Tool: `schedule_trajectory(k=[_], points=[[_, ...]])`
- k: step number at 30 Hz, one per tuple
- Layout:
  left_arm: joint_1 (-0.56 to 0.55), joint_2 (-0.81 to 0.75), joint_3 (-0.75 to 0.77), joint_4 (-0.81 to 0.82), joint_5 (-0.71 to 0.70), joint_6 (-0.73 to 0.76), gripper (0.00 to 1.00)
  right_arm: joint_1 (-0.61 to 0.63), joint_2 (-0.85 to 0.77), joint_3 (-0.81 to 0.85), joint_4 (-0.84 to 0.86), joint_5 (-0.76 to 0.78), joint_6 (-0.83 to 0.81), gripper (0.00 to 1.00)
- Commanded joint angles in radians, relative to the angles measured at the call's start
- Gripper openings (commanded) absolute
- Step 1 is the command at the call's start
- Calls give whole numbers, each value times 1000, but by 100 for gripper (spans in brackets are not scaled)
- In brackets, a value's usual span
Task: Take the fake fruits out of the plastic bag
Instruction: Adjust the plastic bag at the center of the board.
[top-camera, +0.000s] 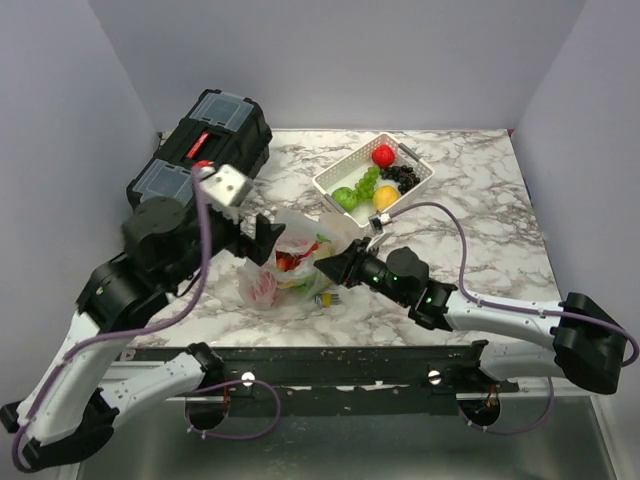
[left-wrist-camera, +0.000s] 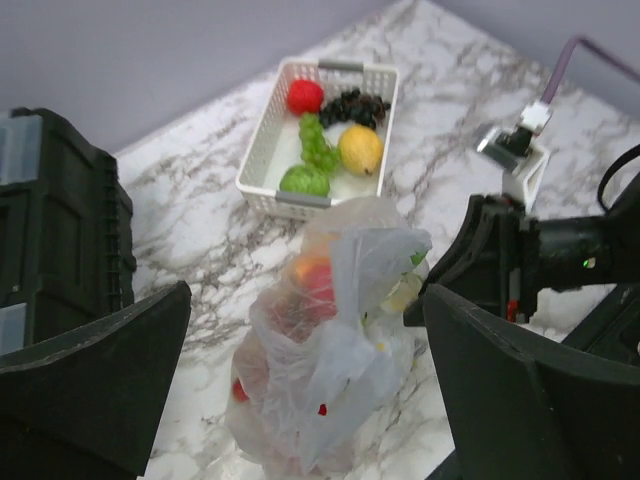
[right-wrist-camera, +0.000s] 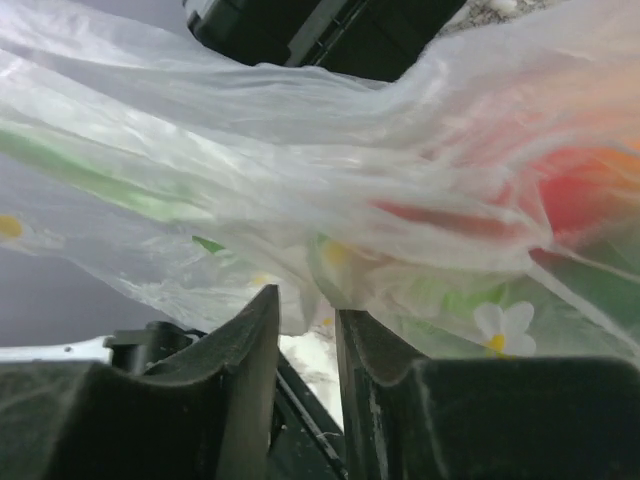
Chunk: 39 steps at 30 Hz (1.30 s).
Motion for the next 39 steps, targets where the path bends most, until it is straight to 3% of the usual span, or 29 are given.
schedule_trajectory(k=[1,6,11,15,21,30,35,39], points=[[-3,-147,-27,100,-139,-90,99,3,14,133,-263,-66,-199,39],[-2,-168,-76,80,-206,-116,99,3,0,288,-621,-59,-356,66],[-1,-134,-104,88,-29,-126,99,3,-63,384,-788,-37,-466,88],[-2,-100,-98,46,-45,-131,99,3,-77,480,-848,0,-538,97],[-2,-107,-114,43,50,-122,99,3,31,622,-845,101,-578,100],[-1,-147,-142,-4,60,-103,99,3,175,722,-740,37,-564,95],[-1,-138,-168,17,96,-100,99,4,183,714,-674,15,-556,88],[-2,-103,-152,-5,68,-102,99,3,170,707,-667,-46,-563,89]])
